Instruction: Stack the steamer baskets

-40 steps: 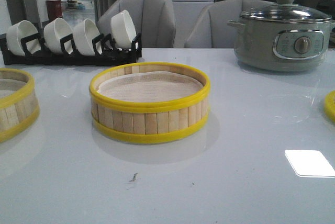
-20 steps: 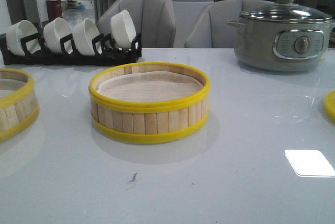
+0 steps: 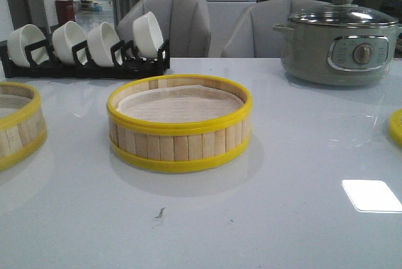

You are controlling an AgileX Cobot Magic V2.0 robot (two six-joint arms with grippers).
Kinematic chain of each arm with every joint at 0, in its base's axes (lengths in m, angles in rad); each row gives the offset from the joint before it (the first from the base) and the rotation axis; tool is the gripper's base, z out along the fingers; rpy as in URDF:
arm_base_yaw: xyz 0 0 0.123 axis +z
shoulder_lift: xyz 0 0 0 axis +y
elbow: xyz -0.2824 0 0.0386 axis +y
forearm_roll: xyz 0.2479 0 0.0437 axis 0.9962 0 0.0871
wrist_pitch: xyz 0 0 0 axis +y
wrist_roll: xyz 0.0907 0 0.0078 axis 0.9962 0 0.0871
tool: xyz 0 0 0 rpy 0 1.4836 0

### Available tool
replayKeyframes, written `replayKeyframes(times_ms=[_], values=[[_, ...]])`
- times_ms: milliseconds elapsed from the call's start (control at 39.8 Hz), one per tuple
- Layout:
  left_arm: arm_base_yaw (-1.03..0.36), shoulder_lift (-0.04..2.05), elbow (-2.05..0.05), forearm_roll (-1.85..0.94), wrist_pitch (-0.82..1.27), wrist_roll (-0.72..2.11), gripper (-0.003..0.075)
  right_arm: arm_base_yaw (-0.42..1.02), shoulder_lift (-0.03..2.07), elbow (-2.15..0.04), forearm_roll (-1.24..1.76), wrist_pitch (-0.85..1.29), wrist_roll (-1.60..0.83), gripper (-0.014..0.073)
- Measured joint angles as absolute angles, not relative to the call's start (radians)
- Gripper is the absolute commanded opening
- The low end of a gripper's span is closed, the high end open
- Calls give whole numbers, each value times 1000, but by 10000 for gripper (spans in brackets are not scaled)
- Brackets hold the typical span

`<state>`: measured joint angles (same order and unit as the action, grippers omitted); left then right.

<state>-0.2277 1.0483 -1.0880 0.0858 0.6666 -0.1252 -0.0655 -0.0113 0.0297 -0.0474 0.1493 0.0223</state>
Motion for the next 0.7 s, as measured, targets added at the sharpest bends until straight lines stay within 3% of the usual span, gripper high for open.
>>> replayKeyframes(times_ms=[477,703], values=[[-228,1052,-1088,91,670,-123,88,-65,-11,30,-47,147,22,20],[-228,1052,-1088,91,681,-123,88,-65,-11,30,0,-53,92,20]])
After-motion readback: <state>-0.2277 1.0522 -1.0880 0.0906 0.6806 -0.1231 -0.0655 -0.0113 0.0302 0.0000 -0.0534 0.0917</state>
